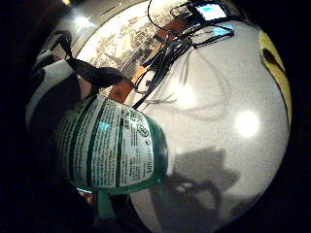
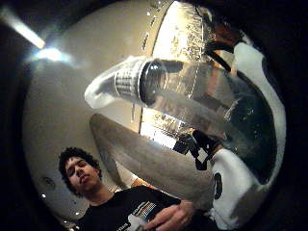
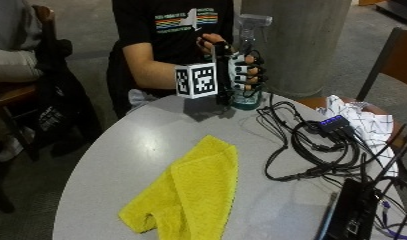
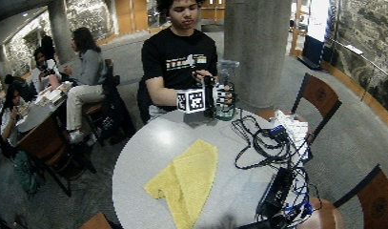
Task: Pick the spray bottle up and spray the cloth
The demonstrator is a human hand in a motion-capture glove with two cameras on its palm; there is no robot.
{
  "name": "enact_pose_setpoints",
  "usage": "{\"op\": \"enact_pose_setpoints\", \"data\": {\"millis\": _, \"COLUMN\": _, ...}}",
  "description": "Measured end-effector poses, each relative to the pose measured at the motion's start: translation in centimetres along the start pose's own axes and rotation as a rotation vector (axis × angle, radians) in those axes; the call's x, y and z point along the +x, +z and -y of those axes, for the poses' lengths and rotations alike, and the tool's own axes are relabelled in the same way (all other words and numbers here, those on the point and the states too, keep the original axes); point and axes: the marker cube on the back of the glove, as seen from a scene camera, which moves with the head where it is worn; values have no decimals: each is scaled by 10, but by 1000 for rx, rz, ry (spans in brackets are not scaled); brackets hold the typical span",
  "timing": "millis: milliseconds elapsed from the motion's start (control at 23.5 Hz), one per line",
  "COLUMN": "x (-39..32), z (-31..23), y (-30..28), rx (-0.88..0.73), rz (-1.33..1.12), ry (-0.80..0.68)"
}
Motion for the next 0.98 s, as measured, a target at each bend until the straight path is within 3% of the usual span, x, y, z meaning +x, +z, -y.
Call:
{"op": "enact_pose_setpoints", "data": {"millis": 255, "x": -3, "z": -33, "y": -70, "rx": 61, "rz": -307, "ry": -71}}
{"op": "enact_pose_setpoints", "data": {"millis": 468, "x": 12, "z": -86, "y": -168, "rx": 189, "rz": -705, "ry": 54}}
{"op": "enact_pose_setpoints", "data": {"millis": 596, "x": 29, "z": -109, "y": -212, "rx": 228, "rz": -865, "ry": 12}}
{"op": "enact_pose_setpoints", "data": {"millis": 979, "x": 42, "z": -143, "y": -242, "rx": 161, "rz": -1006, "ry": 65}}
